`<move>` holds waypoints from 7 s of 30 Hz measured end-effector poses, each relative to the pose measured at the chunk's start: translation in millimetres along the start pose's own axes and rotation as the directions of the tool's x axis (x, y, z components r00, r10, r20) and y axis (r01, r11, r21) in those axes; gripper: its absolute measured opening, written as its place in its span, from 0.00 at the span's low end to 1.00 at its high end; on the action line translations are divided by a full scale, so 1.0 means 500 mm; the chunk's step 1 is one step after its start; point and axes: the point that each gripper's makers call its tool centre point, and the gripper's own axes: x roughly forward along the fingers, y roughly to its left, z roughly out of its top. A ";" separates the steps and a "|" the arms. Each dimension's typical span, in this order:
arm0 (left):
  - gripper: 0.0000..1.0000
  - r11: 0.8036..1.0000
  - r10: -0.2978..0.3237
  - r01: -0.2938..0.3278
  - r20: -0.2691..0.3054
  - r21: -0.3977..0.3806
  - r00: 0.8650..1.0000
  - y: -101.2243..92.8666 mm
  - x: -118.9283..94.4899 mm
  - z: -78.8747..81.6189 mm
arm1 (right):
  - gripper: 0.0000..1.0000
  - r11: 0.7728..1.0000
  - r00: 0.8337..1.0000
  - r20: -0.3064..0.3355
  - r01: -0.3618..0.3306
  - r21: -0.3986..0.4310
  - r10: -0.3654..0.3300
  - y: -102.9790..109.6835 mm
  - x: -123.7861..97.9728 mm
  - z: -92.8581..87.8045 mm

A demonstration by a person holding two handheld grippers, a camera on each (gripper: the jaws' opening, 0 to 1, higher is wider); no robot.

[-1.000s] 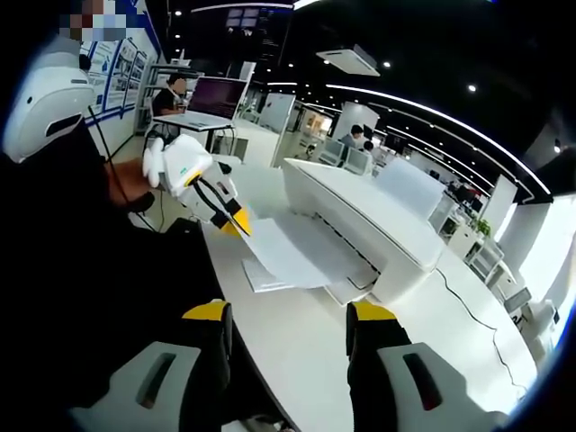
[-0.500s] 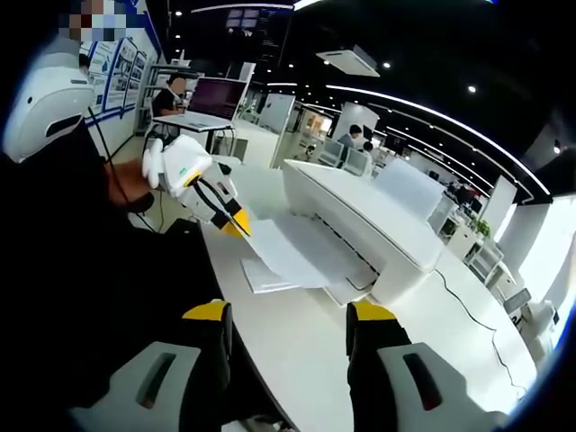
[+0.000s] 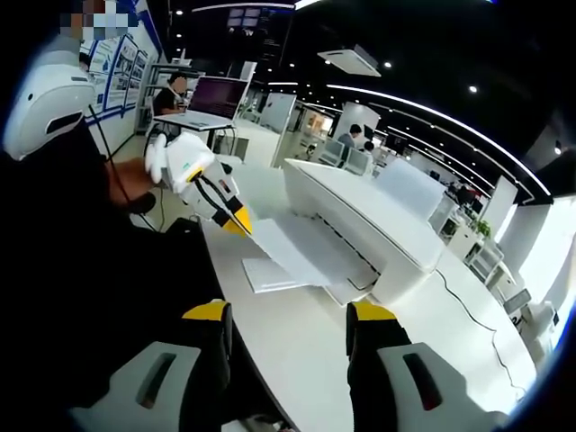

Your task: Remove the paper from the printer output slot and place it on top of the printer

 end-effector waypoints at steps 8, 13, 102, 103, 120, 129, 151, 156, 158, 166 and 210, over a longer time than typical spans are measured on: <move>0.06 0.998 -0.020 0.022 0.028 -0.053 0.999 0.009 -0.002 0.006 | 0.46 1.000 1.000 0.003 0.004 -0.005 -0.004 -0.005 -0.004 0.004; 0.06 0.996 -0.034 0.038 0.050 -0.079 0.998 0.009 -0.004 0.012 | 0.46 1.000 1.000 -0.003 -0.001 -0.004 0.001 -0.003 -0.001 0.001; 0.06 0.969 -0.091 0.123 0.153 -0.214 0.984 0.041 -0.019 0.026 | 0.42 1.000 1.000 -0.003 -0.018 -0.007 0.018 0.000 0.005 -0.001; 0.06 0.969 -0.092 0.124 0.153 -0.214 0.984 0.041 -0.019 0.025 | 0.42 1.000 1.000 -0.002 -0.019 -0.007 0.019 0.001 0.005 0.000; 0.06 0.963 -0.099 0.135 0.161 -0.233 0.982 0.050 -0.018 0.024 | 0.42 1.000 1.000 -0.002 -0.012 -0.024 0.012 0.003 -0.003 0.006; 0.06 0.961 -0.097 0.135 0.162 -0.241 0.982 0.051 -0.019 0.021 | 0.42 1.000 1.000 -0.008 -0.017 -0.023 0.017 0.005 0.001 0.004; 0.06 0.953 -0.085 0.133 0.182 -0.272 0.980 0.062 -0.029 0.032 | 0.42 1.000 1.000 -0.007 -0.017 -0.017 0.017 0.005 0.000 -0.002; 0.06 0.954 -0.083 0.131 0.180 -0.271 0.980 0.062 -0.031 0.035 | 0.42 1.000 1.000 -0.005 -0.016 -0.018 0.016 0.004 0.000 -0.001; 0.06 0.953 -0.083 0.131 0.181 -0.272 0.980 0.062 -0.031 0.037 | 0.42 1.000 1.000 -0.007 -0.016 -0.017 0.016 0.003 0.000 -0.002; 0.06 0.953 -0.084 0.134 0.185 -0.272 0.979 0.066 -0.033 0.041 | 0.42 1.000 1.000 -0.007 -0.015 -0.015 0.015 0.004 -0.001 -0.002; 0.06 0.954 -0.064 0.117 0.196 -0.276 0.979 0.143 -0.033 0.036 | 0.42 1.000 1.000 -0.009 -0.014 -0.007 0.014 0.003 -0.001 -0.006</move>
